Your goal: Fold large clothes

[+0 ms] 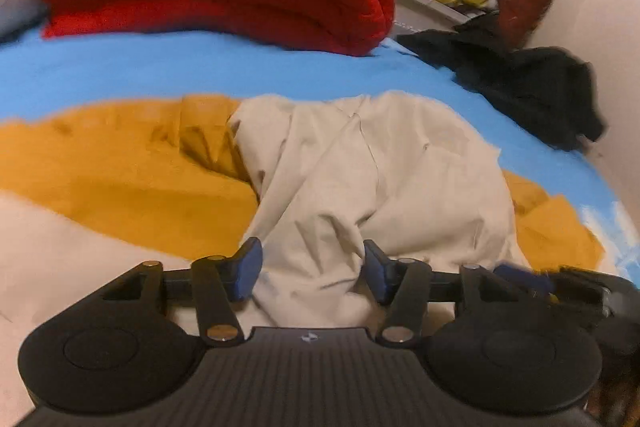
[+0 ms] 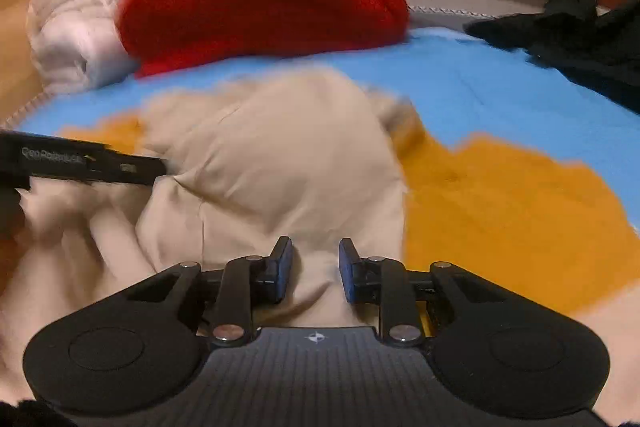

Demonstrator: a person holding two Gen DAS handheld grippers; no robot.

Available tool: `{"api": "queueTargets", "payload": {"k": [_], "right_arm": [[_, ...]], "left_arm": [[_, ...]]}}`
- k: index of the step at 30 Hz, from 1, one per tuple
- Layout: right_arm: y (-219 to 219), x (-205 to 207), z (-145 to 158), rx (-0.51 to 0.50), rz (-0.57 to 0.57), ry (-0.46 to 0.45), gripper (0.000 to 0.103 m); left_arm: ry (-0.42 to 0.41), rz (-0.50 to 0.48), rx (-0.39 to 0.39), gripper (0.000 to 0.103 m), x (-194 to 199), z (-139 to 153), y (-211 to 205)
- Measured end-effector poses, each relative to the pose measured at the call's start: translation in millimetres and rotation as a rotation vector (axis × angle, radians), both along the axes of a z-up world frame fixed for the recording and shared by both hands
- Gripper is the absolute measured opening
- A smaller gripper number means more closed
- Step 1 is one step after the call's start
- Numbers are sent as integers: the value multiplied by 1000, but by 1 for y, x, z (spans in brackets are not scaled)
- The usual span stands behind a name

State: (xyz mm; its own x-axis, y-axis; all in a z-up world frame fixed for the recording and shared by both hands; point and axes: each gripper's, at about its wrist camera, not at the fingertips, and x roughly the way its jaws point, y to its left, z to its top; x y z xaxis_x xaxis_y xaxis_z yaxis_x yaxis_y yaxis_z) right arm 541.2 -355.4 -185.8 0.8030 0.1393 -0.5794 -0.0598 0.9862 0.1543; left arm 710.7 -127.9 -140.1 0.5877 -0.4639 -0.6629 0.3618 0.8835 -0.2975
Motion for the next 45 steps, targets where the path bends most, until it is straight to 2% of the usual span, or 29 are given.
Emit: {"api": "queueTargets", "payload": {"k": [1, 3, 5, 6, 7, 8, 9, 10, 11, 12, 13, 15, 18, 21, 24, 25, 28, 29, 31, 32, 33, 36, 38, 39, 40, 41, 42, 43, 45], "right_arm": [[-7, -7, -4, 36, 1, -43, 26], [-18, -11, -2, 96, -34, -43, 26], [-24, -17, 11, 164, -90, -46, 33], [-29, -29, 20, 195, -98, -78, 46], [-29, -40, 26, 180, -70, -107, 55], [-26, -45, 25, 116, -45, -104, 72], [-20, -49, 19, 12, -32, -60, 76], [-14, -49, 9, -82, -15, 13, 75], [-11, -57, 5, -140, -12, 34, 74], [-11, -72, 12, -160, -36, 3, 74], [-14, -88, 22, -134, -57, -16, 74], [-28, -138, 50, 8, -94, -68, 79], [-47, -222, 77, 123, -139, -90, 86], [-61, -294, 86, 185, -197, -42, 87], [-67, -350, 80, 209, -287, -24, 92], [-69, -366, 72, 203, -299, -2, 92], [-79, -377, 47, 94, -268, 176, 93], [-88, -384, 36, 118, -275, 245, 92], [-97, -405, 12, 222, -309, 398, 93], [-96, -414, 10, 231, -281, 405, 93], [-89, -425, 13, 207, -230, 395, 93], [-73, -452, 14, 332, -124, 445, 93], [-60, -461, 15, 350, -101, 472, 93], [-55, -464, 14, 359, -102, 482, 90], [-51, -466, 13, 356, -118, 483, 86], [-45, -469, 15, 324, -147, 473, 69], [-41, -473, 17, 304, -177, 465, 35], [-40, -477, 19, 315, -211, 454, 17], [-41, -489, 19, 394, -276, 407, 7]], "left_arm": [[-1, 7, -43, 59, -1, 0, 9], [10, 22, -78, 59, -1, 10, 18], [-20, 36, -92, 75, -14, 28, 30], [-76, 46, -80, 92, -24, 37, 35], [-127, 51, -53, 103, -35, 45, 42], [-161, 61, -2, 103, -44, 49, 46], [-168, 70, 55, 103, -55, 50, 52], [-156, 85, 96, 103, -68, 51, 62], [-145, 106, 106, 103, -80, 53, 74], [-143, 129, 91, 103, -96, 58, 91], [-143, 151, 74, 103, -115, 64, 111], [-136, 192, 45, 103, -165, 78, 152], [-92, 245, 67, 103, -241, 97, 203], [-11, 291, 50, 103, -300, 97, 246], [72, 327, 50, 103, -333, 88, 273], [97, 318, 60, 103, -334, 82, 280], [157, 289, 187, 103, -348, 60, 292], [175, 278, 212, 103, -356, 54, 297], [275, 209, 205, 103, -370, 41, 305], [318, 174, 192, 103, -378, 37, 308], [293, 152, 217, 103, -391, 38, 306], [293, 116, 243, 103, -418, 40, 302], [299, 100, 236, 102, -435, 42, 300], [291, 96, 235, 91, -441, 43, 297], [268, 96, 252, 58, -449, 47, 295], [245, 90, 265, 32, -455, 51, 294], [245, 103, 236, 4, -462, 56, 298], [246, 136, 186, 3, -464, 59, 301], [218, 191, 101, 2, -477, 74, 309]]}}
